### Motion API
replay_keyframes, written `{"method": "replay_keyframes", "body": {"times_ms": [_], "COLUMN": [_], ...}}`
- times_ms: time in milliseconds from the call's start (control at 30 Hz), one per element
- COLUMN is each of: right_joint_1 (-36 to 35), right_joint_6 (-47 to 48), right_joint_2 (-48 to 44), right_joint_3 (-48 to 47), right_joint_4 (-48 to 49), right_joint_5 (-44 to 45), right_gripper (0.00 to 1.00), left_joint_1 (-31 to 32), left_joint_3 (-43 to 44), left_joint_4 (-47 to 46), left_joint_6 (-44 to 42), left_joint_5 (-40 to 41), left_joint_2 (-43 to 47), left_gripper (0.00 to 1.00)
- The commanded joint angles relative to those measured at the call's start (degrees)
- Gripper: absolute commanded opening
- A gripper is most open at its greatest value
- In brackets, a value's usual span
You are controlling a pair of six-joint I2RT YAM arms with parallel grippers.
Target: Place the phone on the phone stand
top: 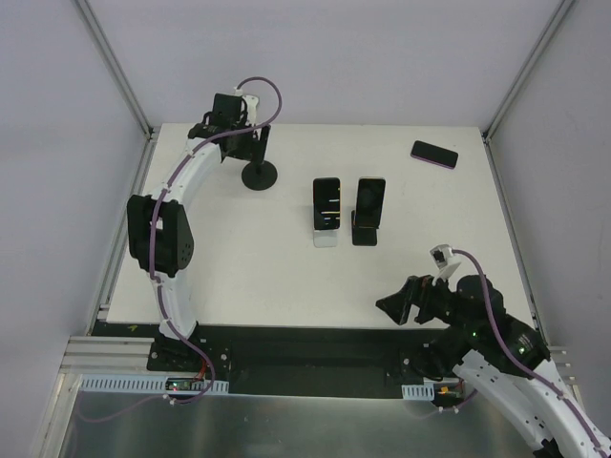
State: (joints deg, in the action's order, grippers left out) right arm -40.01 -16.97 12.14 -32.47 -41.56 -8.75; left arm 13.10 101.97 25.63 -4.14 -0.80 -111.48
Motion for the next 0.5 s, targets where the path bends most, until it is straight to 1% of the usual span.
{"method": "replay_keyframes", "body": {"times_ms": [0, 200, 300, 467], "right_joint_1": [-0.33, -0.42, -0.33, -0.42], "right_joint_6": [-3.15, -5.0, -5.0, -5.17], "right_joint_2": [-3.26, -6.34, -6.34, -5.11], "right_joint_3": [-1.9, -2.77, -3.39, -3.22], "right_joint_4": [-4.23, -6.16, -6.69, -6.6], "right_joint_5": [4.18, 7.35, 8.4, 8.23], "right_gripper": [0.96, 0.96, 0.96, 0.96], "left_joint_1": [-0.18, 0.17, 0.52, 1.66], "left_joint_3": [5.16, 9.21, 9.47, 8.86], "left_joint_4": [-1.63, -1.72, -1.72, -1.72], "left_joint_6": [-1.49, 0.18, 1.41, 4.05], "left_joint_5": [2.82, 0.89, -1.22, 0.09], "left_joint_2": [-1.45, -5.85, -6.29, -5.33], "left_gripper": [0.99, 0.99, 0.99, 0.99]}}
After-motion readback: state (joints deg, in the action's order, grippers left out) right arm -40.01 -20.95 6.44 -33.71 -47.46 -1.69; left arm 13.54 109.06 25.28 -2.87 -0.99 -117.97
